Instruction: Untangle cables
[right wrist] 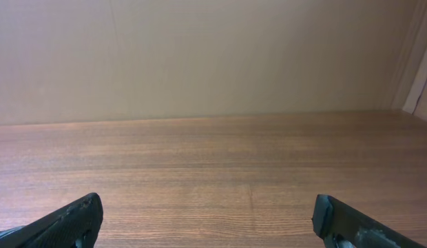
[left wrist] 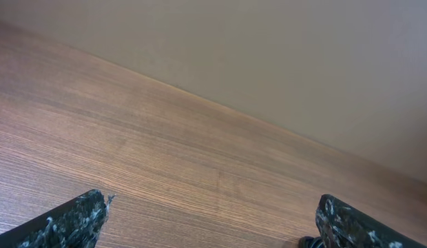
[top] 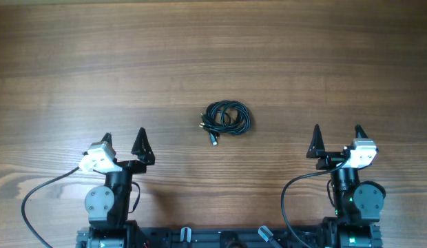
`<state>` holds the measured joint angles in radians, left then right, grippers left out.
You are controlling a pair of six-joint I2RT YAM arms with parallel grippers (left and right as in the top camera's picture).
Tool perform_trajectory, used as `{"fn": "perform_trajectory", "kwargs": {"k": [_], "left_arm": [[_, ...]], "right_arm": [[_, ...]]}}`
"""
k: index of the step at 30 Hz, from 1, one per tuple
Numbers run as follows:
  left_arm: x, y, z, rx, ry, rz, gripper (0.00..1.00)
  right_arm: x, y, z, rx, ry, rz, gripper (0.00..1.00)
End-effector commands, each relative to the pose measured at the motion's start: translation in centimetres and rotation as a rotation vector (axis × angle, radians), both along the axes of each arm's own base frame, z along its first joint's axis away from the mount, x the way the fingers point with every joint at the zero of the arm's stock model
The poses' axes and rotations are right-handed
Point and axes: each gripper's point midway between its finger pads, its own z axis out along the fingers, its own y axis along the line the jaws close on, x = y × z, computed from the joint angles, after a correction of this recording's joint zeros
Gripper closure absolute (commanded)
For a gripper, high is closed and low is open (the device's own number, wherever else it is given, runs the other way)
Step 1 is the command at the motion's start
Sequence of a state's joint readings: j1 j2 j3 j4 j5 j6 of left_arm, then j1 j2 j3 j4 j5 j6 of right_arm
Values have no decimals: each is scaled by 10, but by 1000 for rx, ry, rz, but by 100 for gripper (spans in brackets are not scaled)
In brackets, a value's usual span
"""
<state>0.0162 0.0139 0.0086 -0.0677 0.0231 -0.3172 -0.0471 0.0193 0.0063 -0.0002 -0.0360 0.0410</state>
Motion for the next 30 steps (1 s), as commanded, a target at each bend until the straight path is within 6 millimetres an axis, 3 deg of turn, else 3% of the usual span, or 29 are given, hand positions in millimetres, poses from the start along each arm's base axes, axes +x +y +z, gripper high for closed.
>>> {"fn": "perform_trajectory", "kwargs": {"k": [1, 6, 16, 27, 30], "left_arm": [[-2, 4, 14, -3, -24, 22, 0], [-1, 4, 9, -3, 45, 22, 0], [21, 0, 31, -6, 202, -9, 0], [46, -8, 59, 68, 522, -87, 0], [52, -11, 59, 60, 620, -105, 0]], "right_arm": [[-1, -1, 3, 14, -14, -10, 0], [-1, -1, 3, 14, -14, -10, 0], [-1, -1, 3, 14, -14, -10, 1], [-1, -1, 3, 13, -14, -10, 0], [-1, -1, 3, 14, -14, -10, 0]]}}
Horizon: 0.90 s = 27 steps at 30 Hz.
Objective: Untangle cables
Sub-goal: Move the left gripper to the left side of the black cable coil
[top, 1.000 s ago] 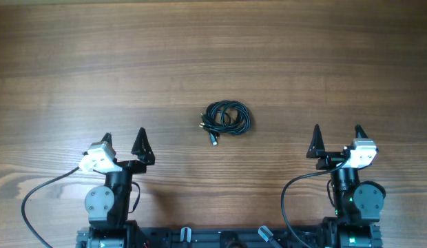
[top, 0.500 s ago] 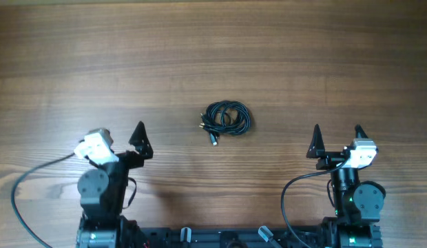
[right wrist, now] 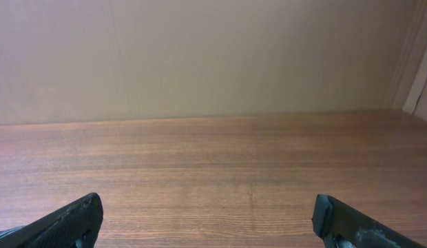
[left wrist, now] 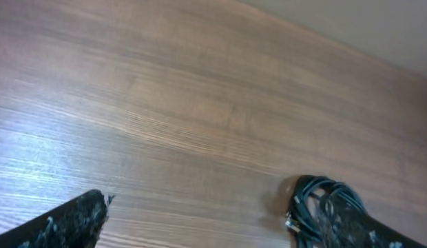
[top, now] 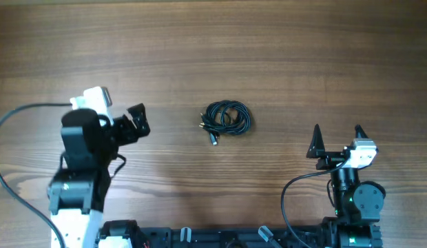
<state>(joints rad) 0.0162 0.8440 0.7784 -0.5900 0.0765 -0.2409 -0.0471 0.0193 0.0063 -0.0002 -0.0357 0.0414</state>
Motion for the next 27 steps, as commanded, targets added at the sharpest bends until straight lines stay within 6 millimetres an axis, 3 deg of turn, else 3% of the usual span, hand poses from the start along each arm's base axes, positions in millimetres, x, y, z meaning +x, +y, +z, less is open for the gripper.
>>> {"fn": "perform_trajectory", "kwargs": {"k": [1, 10, 13, 21, 27], "left_arm": [[12, -6, 10, 8, 64, -41, 0], [33, -81, -19, 19, 219, -262, 0], [35, -95, -34, 5, 282, -273, 0], [36, -118, -81, 33, 431, -325, 0], [38, -120, -107, 76, 494, -323, 0]], "right_arm": [[-1, -1, 3, 13, -14, -9, 0], [-1, -1, 3, 13, -14, -9, 0], [-1, -1, 3, 13, -14, -9, 0], [-1, -1, 3, 13, -14, -9, 0], [-1, -1, 3, 13, -14, -9, 0]]}}
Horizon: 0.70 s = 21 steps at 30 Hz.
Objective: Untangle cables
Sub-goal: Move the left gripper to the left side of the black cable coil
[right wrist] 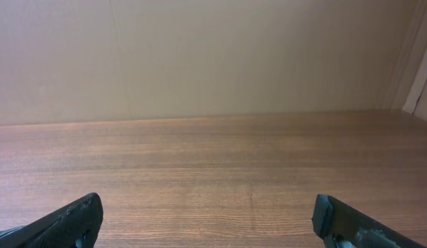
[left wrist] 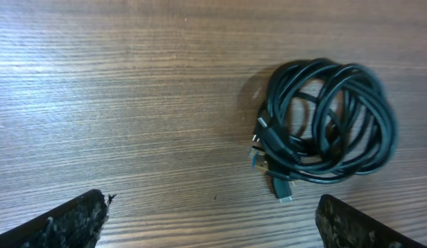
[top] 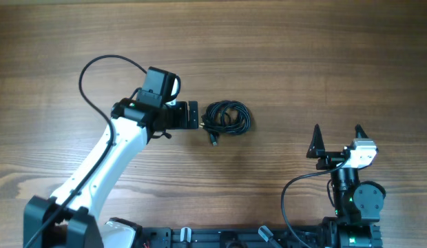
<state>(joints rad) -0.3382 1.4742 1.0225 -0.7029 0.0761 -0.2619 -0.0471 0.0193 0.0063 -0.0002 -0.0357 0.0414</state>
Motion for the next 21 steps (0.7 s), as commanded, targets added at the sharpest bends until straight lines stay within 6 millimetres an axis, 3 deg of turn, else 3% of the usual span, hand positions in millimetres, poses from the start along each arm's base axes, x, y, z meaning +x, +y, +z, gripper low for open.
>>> {"fn": "perform_trajectory", "kwargs": {"k": [1, 8, 21], "left_arm": [[10, -3, -3, 10, -2, 5, 0], [22, -8, 0, -8, -50, 6, 0], [18, -6, -2, -1, -31, 6, 0]], "right_arm": [[-1, -1, 3, 13, -14, -9, 0], [-1, -1, 3, 13, -14, -9, 0], [-1, -1, 3, 12, -14, -10, 0]]}}
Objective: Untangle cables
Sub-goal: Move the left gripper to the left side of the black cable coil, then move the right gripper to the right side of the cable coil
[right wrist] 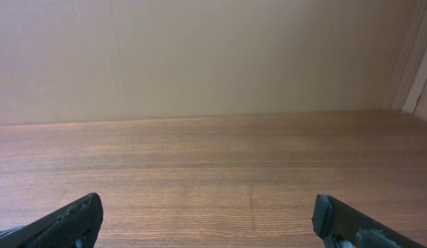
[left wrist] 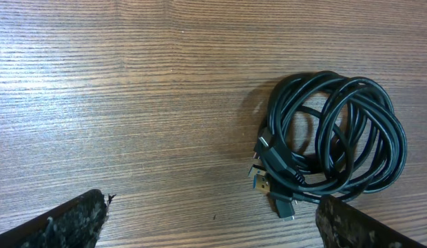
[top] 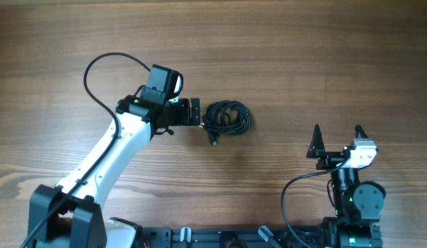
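A bundle of black cables lies coiled at the middle of the wooden table, its plugs pointing to the lower left. The left wrist view shows the cables with a blue-tipped USB plug at the coil's near-left side. My left gripper hangs open just left of the bundle, pointing down, with nothing between its fingers. My right gripper stands open at the table's front right, far from the cables and holding nothing.
Both arm bases sit along the table's front edge. The left arm's grey supply cable loops over the table to the left of the bundle. A beige wall rises beyond the table's far edge in the right wrist view.
My left gripper has moved slightly to the right, closer to the coil's left edge. The cables and the right arm have not moved.
Both grippers first stood open at the table's front edge, with the cables lying at the middle. Then my left arm was raised at the left of the table. Later it was stretched out with its open gripper just left of the bundle, where it hangs now.
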`<state>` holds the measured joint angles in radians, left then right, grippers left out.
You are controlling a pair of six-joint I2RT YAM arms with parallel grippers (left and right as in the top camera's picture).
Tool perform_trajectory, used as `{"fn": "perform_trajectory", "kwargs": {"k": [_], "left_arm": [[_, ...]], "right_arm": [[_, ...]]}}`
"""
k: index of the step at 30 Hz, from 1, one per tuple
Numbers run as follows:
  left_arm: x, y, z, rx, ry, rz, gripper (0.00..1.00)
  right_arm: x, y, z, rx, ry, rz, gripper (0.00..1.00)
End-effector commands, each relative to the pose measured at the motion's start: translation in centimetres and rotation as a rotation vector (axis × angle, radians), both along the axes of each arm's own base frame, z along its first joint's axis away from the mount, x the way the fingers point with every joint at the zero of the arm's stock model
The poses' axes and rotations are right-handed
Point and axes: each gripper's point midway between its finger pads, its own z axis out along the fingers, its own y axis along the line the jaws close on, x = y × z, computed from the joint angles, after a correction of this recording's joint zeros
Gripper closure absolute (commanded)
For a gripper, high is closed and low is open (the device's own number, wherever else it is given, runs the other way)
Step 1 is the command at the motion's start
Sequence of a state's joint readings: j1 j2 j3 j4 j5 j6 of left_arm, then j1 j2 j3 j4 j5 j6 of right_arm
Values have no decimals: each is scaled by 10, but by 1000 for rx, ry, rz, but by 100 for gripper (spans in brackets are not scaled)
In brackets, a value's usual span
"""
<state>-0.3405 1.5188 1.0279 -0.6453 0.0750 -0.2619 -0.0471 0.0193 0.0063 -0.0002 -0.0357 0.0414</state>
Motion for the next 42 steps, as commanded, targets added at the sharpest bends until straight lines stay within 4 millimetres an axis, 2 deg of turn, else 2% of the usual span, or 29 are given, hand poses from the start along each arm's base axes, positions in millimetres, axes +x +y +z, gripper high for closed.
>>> {"fn": "perform_trajectory", "kwargs": {"k": [1, 3, 8, 10, 14, 19, 24, 28, 32, 34, 37, 40, 42], "left_arm": [[5, -1, 4, 4, -13, 8, 0], [5, -1, 4, 5, -11, 8, 0], [5, -1, 4, 4, -13, 8, 0], [5, -1, 4, 4, -13, 8, 0], [5, -1, 4, 4, -13, 8, 0], [5, -1, 4, 4, -13, 8, 0], [6, -2, 5, 2, -17, 8, 0], [6, -2, 5, 3, -17, 8, 0], [6, -2, 5, 2, -17, 8, 0], [6, -2, 5, 2, -17, 8, 0], [6, -2, 5, 2, -17, 8, 0], [6, -2, 5, 3, -17, 8, 0], [6, -2, 5, 2, -17, 8, 0]], "right_arm": [[-1, -2, 3, 5, -15, -16, 0], [-1, -7, 4, -48, -16, -43, 0], [-1, 3, 5, -57, -21, 14, 0], [-1, 3, 11, 10, -47, 13, 0], [-3, 10, 39, 312, -151, 79, 0], [-13, 35, 68, 403, -171, 238, 0], [-11, 40, 72, 426, -7, 231, 0], [-3, 52, 73, 451, 150, 273, 0], [14, 69, 60, 503, 364, 345, 0], [24, 79, 35, 607, 538, 360, 0], [35, 87, -1, 757, 717, 333, 0], [41, 95, -39, 838, 874, 326, 0], [44, 102, -51, 862, 923, 363, 0]]}}
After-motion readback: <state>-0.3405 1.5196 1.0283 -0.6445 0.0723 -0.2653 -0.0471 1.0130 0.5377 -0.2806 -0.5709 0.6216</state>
